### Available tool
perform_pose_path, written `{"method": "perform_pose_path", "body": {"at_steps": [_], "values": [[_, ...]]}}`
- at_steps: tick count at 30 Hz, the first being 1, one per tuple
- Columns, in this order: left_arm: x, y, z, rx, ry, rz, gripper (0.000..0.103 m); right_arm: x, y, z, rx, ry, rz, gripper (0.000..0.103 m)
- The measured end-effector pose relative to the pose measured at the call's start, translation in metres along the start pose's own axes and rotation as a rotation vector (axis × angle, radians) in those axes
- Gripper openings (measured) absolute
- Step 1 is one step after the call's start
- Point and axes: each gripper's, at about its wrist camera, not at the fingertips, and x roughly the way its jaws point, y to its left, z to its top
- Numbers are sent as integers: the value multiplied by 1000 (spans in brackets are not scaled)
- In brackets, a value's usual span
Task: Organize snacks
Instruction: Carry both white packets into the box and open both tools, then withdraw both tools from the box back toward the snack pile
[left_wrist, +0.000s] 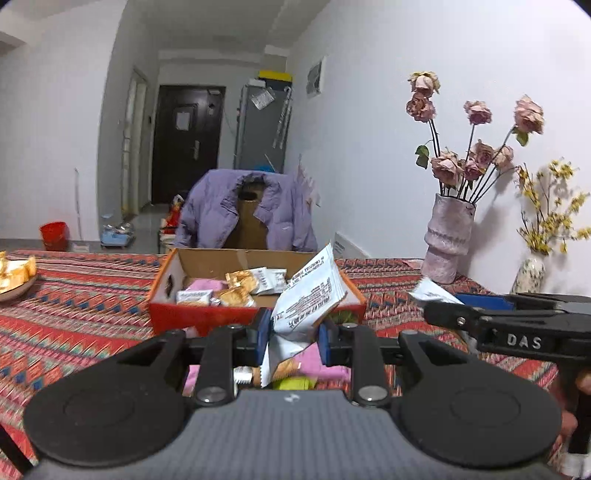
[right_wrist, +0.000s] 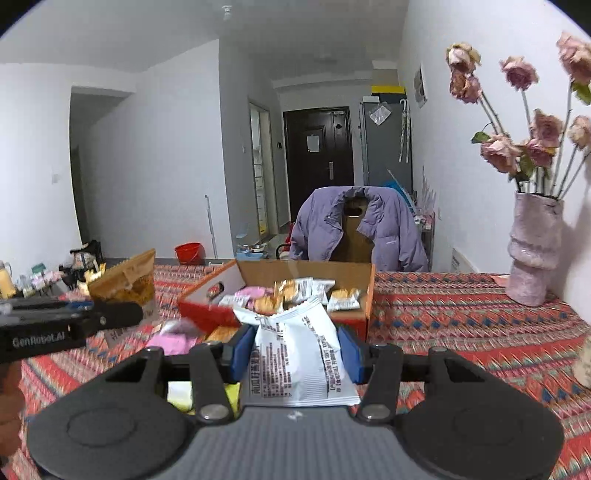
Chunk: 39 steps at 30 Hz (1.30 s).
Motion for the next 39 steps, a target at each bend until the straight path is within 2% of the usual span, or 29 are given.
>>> {"method": "perform_pose_path", "body": {"at_steps": [4,10,15,19,21,23,28,32,34,39], "values": [[58,9,31,3,68,-61,26,56,-20,34,39,15,31,50],[165,27,69,-31,142,-60,26,161,-47,60,87,92,13,50],[261,47,72,-107,279,-68,26,243,-55,51,30,172,-87,50],[313,59,65,-147,337,-22,28,285,-59,42,23,203,-117,52],[328,65,62,-163,360,-14,32,300,-63,39,17,211,-123,59],[333,72,61,-175,353,-10,47,309,-65,37,-9,207,-152,64],[318,86,65,-163,339,-31,53,301,-68,42,30,180,-136,71],[292,87,74,-124,315,-8,57,281,-70,53,58,162,-124,74],[277,90,78,-115,298,8,61,266,-69,58,59,145,-124,74],[224,90,88,-102,255,27,62,216,-57,66,29,117,-119,79]]}}
